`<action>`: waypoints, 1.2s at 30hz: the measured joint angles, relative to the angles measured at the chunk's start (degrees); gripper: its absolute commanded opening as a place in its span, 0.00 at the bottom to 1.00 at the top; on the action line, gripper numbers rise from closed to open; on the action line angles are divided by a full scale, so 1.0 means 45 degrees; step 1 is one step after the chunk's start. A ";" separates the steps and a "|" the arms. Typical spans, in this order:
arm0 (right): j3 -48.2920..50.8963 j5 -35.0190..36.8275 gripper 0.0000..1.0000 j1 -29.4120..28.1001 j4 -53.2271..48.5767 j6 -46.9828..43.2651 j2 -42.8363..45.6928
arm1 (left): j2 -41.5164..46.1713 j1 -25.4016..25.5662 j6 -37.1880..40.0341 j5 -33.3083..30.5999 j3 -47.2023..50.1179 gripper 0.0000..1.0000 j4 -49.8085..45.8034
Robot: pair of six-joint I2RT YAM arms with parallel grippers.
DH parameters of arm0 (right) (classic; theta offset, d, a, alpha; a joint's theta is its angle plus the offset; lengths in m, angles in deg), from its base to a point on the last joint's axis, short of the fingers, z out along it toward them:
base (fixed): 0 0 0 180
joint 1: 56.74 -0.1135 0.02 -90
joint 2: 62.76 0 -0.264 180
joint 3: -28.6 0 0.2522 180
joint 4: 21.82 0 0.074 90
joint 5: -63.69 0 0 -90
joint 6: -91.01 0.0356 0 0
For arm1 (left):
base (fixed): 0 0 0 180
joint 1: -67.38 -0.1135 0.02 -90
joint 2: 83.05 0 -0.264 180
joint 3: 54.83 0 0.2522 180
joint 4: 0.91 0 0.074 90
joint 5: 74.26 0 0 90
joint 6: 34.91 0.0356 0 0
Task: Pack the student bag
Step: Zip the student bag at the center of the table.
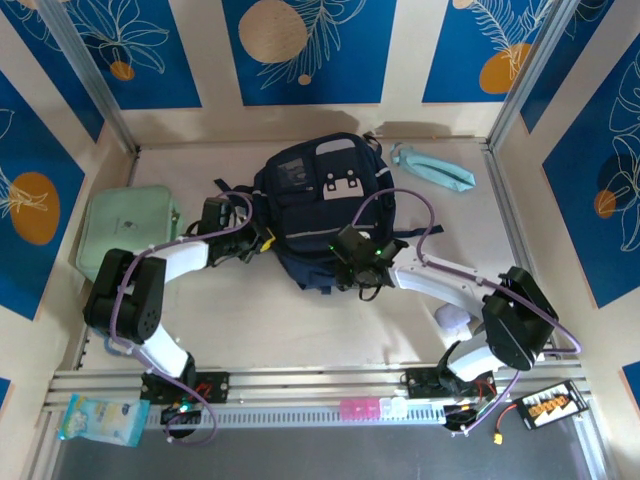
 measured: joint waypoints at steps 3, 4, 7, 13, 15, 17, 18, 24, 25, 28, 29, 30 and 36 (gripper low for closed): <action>-0.0175 0.0267 0.17 -0.0112 -0.0019 -0.0034 -0.0204 | 0.0000 0.0000 0.0000 -0.0005 0.0000 0.00 0.0000; -0.0257 0.0364 0.14 -0.0136 -0.0015 -0.0073 -0.0272 | 0.0000 0.0000 0.0005 0.0000 0.0000 0.00 0.0000; -0.0418 0.0583 0.08 -0.0199 -0.0024 -0.0073 -0.0355 | 0.0000 0.0000 0.0010 -0.0010 0.0000 0.00 -0.0010; -0.0063 0.1141 0.07 -0.0068 -0.0039 0.0330 -0.0165 | 0.0063 -0.0039 0.0272 -0.0189 -0.0053 0.00 -0.0393; 0.0486 0.1205 0.07 0.0306 -0.0024 0.0525 0.0257 | 0.0068 -0.0058 0.0398 -0.0204 -0.0112 0.00 -0.0568; 0.1025 0.1195 0.07 0.0826 0.0010 0.0670 0.0743 | 0.0068 -0.0078 0.0505 -0.0204 -0.0185 0.00 -0.0704; 0.1277 0.1146 0.07 0.1098 0.0078 0.0709 0.1005 | 0.0068 -0.0078 0.0588 -0.0209 -0.0204 0.00 -0.0748; 0.1671 0.0520 0.04 0.1545 0.0573 0.0408 0.1525 | 0.0068 -0.0155 0.0772 -0.0316 -0.0253 0.09 -0.1020; 0.1642 0.0389 0.03 0.1443 0.0636 0.0248 0.1496 | 0.0073 -0.0209 0.0874 -0.0379 -0.0301 0.17 -0.1151; 0.1112 0.0019 0.02 0.1015 0.0763 -0.0495 0.1073 | 0.0306 -0.0461 0.1287 -0.0801 -0.0515 0.46 -0.1651; 0.0913 -0.0097 0.02 0.0894 0.0874 -0.0680 0.0908 | 0.0461 -0.0583 0.1355 -0.0957 -0.0597 0.50 -0.1904; 0.0641 -0.0359 0.02 0.0724 0.1025 -0.0967 0.0661 | 0.0724 -0.0743 0.1598 -0.1180 -0.0699 0.54 -0.2215; -0.1049 -0.2361 0.01 -0.0039 0.2317 -0.1880 -0.1205 | 0.2846 -0.1452 0.2793 -0.2837 -0.1025 0.64 -0.4575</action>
